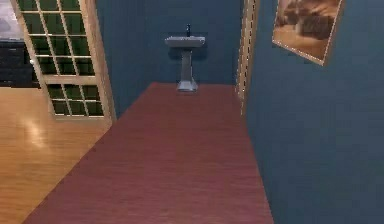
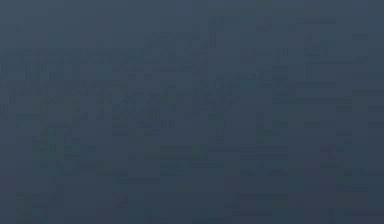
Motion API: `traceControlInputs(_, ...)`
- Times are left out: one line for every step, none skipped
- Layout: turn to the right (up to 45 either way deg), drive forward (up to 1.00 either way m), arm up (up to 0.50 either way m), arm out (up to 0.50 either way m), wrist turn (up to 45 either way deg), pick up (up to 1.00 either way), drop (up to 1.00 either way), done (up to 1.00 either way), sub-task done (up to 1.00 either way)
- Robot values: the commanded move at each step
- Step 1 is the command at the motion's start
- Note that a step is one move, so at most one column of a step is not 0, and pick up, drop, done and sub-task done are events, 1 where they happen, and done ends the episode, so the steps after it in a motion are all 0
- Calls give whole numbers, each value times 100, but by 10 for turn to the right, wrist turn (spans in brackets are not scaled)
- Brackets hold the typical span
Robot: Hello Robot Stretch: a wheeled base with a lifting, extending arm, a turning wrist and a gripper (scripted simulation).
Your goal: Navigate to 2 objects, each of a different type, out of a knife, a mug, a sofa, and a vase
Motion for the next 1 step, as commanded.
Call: traceControlInputs(0, 100, 0, 0, 0, 0, 0, 0, 0)
